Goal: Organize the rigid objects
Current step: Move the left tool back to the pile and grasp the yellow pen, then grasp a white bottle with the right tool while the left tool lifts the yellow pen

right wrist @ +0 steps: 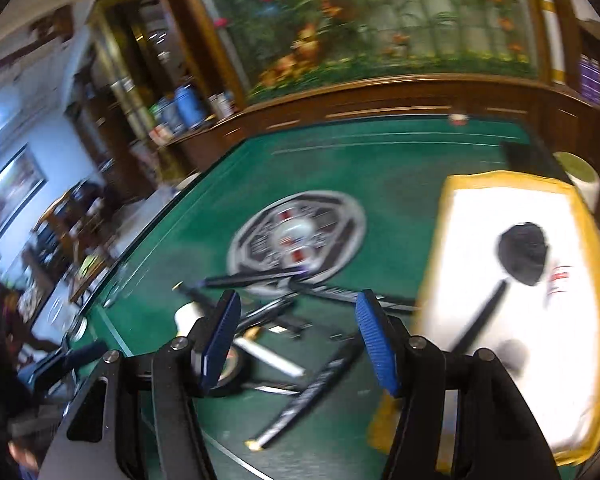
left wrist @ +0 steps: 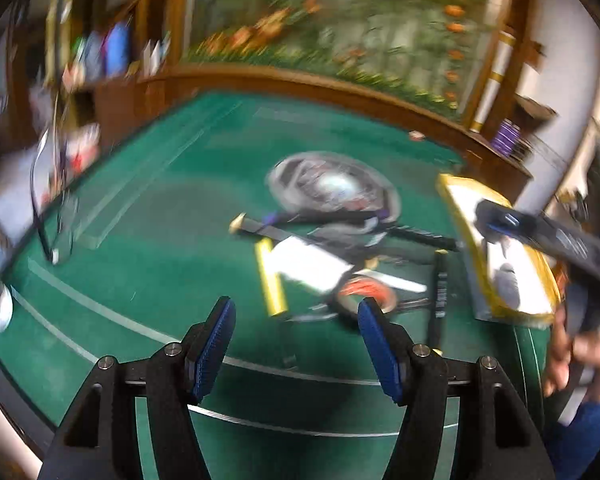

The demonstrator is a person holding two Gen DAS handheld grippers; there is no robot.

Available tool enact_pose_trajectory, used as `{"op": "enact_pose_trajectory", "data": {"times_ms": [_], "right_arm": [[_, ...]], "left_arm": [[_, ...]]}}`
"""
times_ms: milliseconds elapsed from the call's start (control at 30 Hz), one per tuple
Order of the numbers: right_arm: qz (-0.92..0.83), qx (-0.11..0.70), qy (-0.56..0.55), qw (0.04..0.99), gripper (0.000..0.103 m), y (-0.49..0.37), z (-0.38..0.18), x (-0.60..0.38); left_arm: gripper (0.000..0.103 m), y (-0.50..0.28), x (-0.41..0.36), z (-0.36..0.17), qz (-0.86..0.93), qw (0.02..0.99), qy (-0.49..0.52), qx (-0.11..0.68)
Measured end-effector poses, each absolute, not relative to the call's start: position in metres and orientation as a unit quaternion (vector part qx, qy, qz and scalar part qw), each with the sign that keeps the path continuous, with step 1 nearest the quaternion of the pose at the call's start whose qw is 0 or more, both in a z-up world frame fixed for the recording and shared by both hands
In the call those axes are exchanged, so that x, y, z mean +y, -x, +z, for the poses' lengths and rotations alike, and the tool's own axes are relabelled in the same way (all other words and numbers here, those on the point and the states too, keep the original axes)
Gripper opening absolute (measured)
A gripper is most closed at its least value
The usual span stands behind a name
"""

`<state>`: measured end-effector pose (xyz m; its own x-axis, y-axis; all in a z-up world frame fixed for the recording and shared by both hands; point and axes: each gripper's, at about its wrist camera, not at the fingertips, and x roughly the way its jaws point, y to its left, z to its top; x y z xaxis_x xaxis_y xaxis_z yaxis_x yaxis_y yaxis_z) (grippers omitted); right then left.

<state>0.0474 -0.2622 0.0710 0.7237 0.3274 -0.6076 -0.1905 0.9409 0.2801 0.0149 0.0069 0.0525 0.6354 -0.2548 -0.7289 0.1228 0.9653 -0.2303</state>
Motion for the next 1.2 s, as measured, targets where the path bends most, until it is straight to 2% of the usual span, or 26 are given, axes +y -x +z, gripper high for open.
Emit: {"op": "enact_pose_trajectory", "data": {"times_ms": [167, 467, 700, 900, 1200], "right_arm": [[0.161, 0.355, -0.057, 0.919, 0.059, -0.044, 0.056, -0.237], [0.159, 0.353, -0.069, 0.919, 0.059, -0.045, 0.056, -0.245], [0.167, 0.353, -0.059, 0.919, 0.059, -0.045, 0.055, -0.238], [0.195, 0.358, -0.044, 0.912, 0.060, -0.046, 0.049, -0.225], [0.259, 0.403, 0.012, 0.878, 0.060, -0.066, 0.046, -0.167]], "left_arm": [[0.067, -0.034, 0.017, 0.031, -0.110, 0.880, 0.109, 0.449], [0.042, -0.065, 0.005, 0.009, -0.078, 0.870, 0.087, 0.479], [0.037, -0.080, -0.001, 0.003, -0.058, 0.875, 0.051, 0.478], [0.009, -0.065, 0.023, 0.002, -0.065, 0.868, 0.087, 0.485], [0.008, -0.031, 0.049, 0.001, -0.061, 0.867, 0.088, 0.487]]}}
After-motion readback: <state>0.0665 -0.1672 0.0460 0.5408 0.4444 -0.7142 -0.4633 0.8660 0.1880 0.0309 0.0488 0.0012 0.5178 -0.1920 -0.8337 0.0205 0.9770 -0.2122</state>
